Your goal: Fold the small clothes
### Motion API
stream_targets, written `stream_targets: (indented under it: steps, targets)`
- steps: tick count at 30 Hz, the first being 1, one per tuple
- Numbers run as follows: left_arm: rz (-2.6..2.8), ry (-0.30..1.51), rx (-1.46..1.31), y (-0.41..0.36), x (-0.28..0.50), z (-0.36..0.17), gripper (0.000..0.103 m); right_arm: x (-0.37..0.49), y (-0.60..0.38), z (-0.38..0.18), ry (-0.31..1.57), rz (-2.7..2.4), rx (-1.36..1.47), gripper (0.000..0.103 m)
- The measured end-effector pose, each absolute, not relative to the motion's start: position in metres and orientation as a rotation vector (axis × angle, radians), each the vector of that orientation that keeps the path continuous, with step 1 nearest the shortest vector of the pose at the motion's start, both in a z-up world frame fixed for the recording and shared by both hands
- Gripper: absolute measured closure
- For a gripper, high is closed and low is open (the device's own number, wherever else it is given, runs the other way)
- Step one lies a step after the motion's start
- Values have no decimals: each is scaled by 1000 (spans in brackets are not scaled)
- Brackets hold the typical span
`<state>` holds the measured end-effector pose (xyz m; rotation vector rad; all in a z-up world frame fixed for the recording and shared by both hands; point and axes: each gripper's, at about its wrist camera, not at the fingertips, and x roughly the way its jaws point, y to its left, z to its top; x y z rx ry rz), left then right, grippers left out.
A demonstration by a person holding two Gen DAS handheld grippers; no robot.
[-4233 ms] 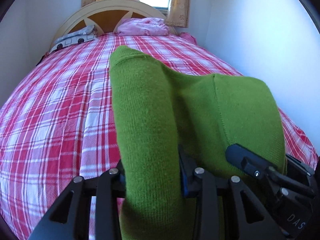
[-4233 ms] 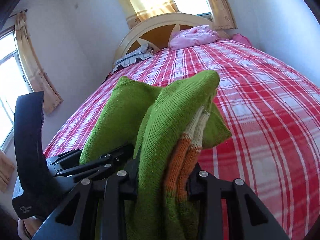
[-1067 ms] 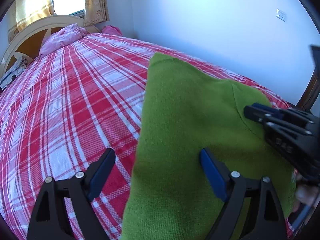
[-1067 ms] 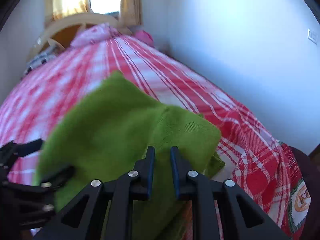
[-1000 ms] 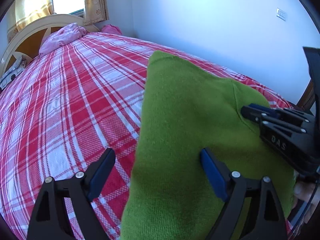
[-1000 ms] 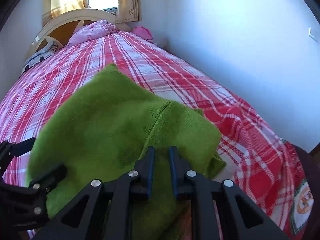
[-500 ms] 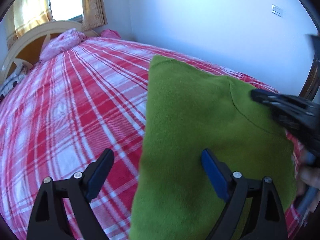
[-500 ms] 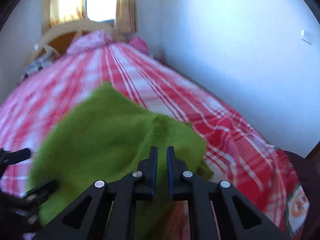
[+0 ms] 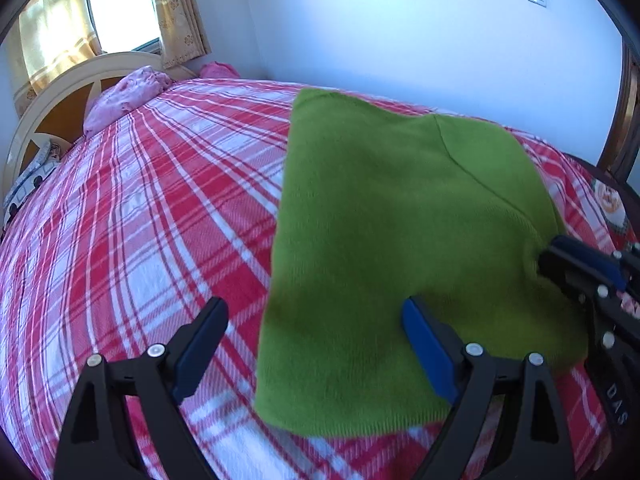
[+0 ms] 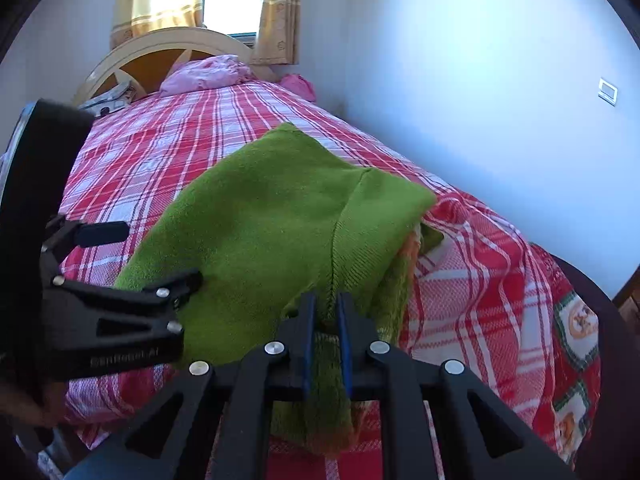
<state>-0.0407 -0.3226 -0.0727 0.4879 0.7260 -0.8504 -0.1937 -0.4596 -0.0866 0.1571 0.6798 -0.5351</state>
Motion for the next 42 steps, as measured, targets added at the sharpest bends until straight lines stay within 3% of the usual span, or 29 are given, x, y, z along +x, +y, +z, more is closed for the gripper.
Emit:
stream_targets:
  steps: [5, 7, 9, 11, 16, 33, 42]
  targets:
    - [-852, 725, 477, -303, -49, -65, 11, -231, -451, -75, 617, -561, 285, 90]
    - [-858, 716, 468, -294, -55, -60, 11, -251, -445, -64, 566, -592, 300, 77]
    - [-869, 690, 462, -284, -63, -52, 11, -271, -437, -53, 517, -609, 308, 37]
    - [-877, 654, 452, -272, -71, -43, 11, -287, -428, -40, 483, -628, 295, 29]
    - [-879, 586, 423, -242, -91, -22, 2, -306, -401, -16, 473, -679, 204, 29]
    - [-861, 342, 269, -166, -136, 48, 0, -371, -352, 38, 191, -735, 218, 28]
    - [-868, 303, 248, -161, -147, 59, 0, -382, -344, 48, 106, -766, 216, 25]
